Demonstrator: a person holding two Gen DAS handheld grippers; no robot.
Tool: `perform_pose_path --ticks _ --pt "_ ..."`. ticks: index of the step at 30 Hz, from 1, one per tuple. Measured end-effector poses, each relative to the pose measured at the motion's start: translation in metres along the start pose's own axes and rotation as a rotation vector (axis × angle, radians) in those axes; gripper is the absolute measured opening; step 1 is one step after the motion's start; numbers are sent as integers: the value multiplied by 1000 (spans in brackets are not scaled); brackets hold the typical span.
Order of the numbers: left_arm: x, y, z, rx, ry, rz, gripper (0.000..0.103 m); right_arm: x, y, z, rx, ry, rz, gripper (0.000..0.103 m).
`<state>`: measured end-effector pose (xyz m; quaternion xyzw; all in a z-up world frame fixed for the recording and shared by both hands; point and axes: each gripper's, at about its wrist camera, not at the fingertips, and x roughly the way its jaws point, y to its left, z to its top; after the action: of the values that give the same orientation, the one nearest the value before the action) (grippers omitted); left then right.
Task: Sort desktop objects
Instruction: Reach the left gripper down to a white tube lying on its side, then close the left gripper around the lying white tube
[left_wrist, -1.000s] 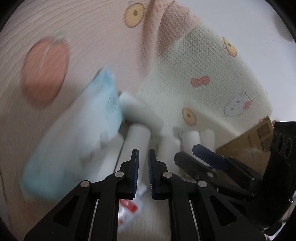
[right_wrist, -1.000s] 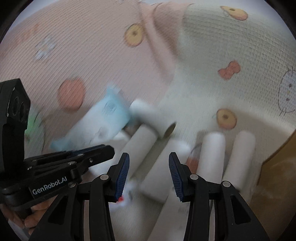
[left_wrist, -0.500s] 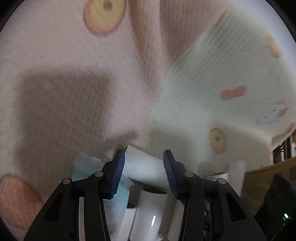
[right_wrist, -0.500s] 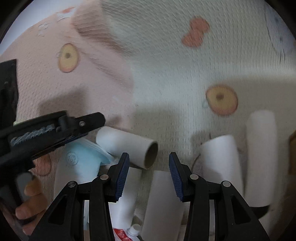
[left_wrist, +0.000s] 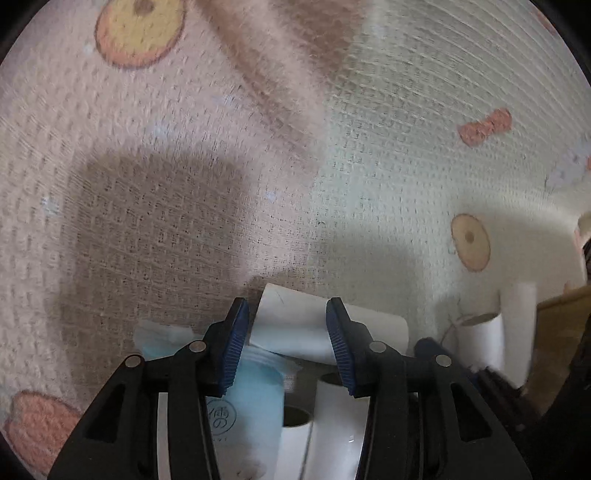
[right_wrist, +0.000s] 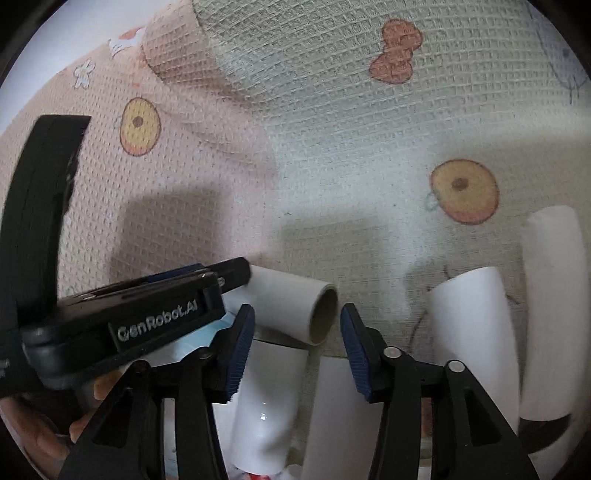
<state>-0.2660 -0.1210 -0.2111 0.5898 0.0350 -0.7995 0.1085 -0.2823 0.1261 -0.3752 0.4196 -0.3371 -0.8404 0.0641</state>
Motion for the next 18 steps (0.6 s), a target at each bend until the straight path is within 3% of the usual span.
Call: perform_pose_path --ticks 5,9,12,14,18 --pt "9 12 16 -76 97 -55 48 7 -2 3 47 -6 -4 49" --pt "9 10 16 -64 88 -26 48 14 2 6 45 7 -3 49" --pt "11 7 11 -53 94 -70 48 18 7 8 26 21 11 49" --pt "10 9 9 -81 105 -81 49 20 11 8 10 27 16 49" --pt "1 18 4 -169 100 -179 48 19 15 10 -3 18 -18 51"
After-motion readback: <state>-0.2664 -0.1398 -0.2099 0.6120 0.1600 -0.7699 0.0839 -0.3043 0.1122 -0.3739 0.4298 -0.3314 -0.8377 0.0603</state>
